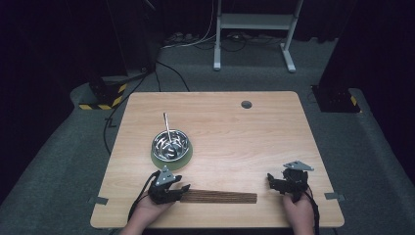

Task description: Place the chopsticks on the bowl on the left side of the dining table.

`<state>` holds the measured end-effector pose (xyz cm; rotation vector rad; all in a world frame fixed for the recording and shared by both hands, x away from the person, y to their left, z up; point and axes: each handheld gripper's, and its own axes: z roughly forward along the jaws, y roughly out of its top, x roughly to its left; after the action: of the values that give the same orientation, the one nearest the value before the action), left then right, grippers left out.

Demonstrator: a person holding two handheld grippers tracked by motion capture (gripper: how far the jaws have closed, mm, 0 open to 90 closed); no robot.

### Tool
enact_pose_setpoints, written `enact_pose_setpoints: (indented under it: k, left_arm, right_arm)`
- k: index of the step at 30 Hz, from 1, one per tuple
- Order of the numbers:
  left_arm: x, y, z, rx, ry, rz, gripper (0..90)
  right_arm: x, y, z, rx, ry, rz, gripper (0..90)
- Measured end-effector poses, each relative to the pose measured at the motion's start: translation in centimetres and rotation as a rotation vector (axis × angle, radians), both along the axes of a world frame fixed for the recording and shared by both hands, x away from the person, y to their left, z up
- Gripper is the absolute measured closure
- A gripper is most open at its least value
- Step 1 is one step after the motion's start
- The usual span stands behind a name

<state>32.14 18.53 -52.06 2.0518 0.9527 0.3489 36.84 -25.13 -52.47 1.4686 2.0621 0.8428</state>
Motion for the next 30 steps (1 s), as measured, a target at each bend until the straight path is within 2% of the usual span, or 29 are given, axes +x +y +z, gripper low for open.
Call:
enact_pose_setpoints:
  k: [2,4,6,10,15,22,23,30]
  left_arm:
    - [-0.02,0.05,-0.03,0.015,-0.002,-0.014,48.8]
    - [0.02,0.07,-0.05,0.010,-0.002,-0.013,48.9]
    - [0.07,0.03,-0.14,-0.016,0.008,-0.006,49.3]
    - [0.17,0.02,-0.32,-0.007,0.012,-0.011,50.0]
    - [0.11,-0.12,-0.45,-0.018,0.019,0.000,51.4]
    - [0.05,-0.02,-0.46,-0.015,0.012,-0.026,51.1]
    - [0.09,0.02,-0.47,-0.004,0.013,-0.033,51.0]
    - [-0.03,-0.08,-0.47,0.000,0.009,-0.021,51.0]
  right_arm:
    - [0.00,-0.01,0.00,0.001,0.001,0.001,10.4]
    - [0.00,0.00,0.00,0.001,0.001,0.001,10.3]
    - [0.00,0.00,0.00,0.001,0.001,0.002,10.4]
    - [0.00,0.01,0.00,0.003,0.003,0.004,10.3]
    - [-0.01,0.02,0.01,0.004,0.005,0.004,10.3]
    - [-0.03,0.05,0.02,0.005,0.006,0.002,10.3]
    - [-0.02,0.03,0.02,0.003,0.004,0.004,10.4]
    - [-0.02,0.03,0.02,0.003,0.004,0.004,10.4]
